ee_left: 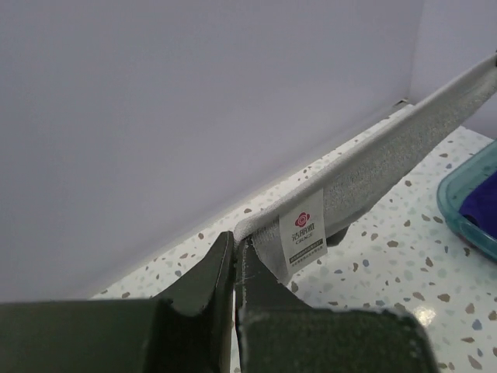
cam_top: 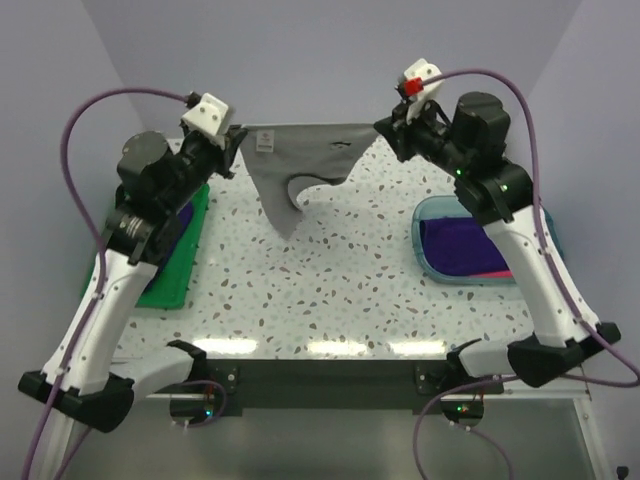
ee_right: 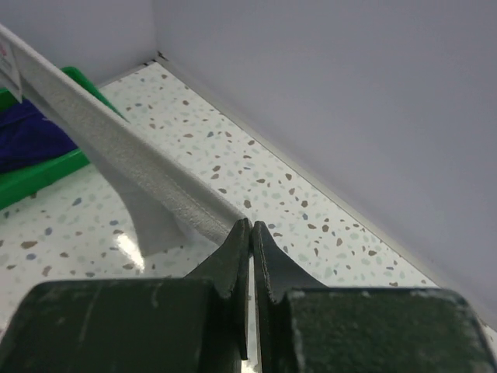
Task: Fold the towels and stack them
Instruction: Flatten out the crumpled towel
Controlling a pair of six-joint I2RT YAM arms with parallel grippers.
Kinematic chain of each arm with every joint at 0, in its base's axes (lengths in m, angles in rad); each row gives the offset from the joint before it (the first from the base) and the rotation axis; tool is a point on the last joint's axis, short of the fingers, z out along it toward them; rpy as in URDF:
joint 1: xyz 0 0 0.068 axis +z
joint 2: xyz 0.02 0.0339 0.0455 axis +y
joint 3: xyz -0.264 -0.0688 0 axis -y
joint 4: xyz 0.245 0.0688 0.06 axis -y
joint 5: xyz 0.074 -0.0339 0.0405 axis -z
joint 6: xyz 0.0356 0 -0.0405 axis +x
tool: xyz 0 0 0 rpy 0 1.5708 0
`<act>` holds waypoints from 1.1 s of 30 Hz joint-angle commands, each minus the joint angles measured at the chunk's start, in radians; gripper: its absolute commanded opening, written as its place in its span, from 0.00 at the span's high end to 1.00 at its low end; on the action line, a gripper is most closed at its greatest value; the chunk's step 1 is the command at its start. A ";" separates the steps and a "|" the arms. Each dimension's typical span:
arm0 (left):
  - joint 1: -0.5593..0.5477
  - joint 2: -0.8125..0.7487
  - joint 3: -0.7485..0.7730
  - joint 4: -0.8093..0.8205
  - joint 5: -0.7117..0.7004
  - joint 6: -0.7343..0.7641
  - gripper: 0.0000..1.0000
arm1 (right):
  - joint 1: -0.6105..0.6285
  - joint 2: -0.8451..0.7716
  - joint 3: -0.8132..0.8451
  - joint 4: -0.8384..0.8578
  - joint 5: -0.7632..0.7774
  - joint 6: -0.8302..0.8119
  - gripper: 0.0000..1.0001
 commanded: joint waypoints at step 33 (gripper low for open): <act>0.110 0.492 0.028 0.264 -0.119 -0.042 1.00 | -0.049 0.575 0.374 -0.050 0.189 -0.038 1.00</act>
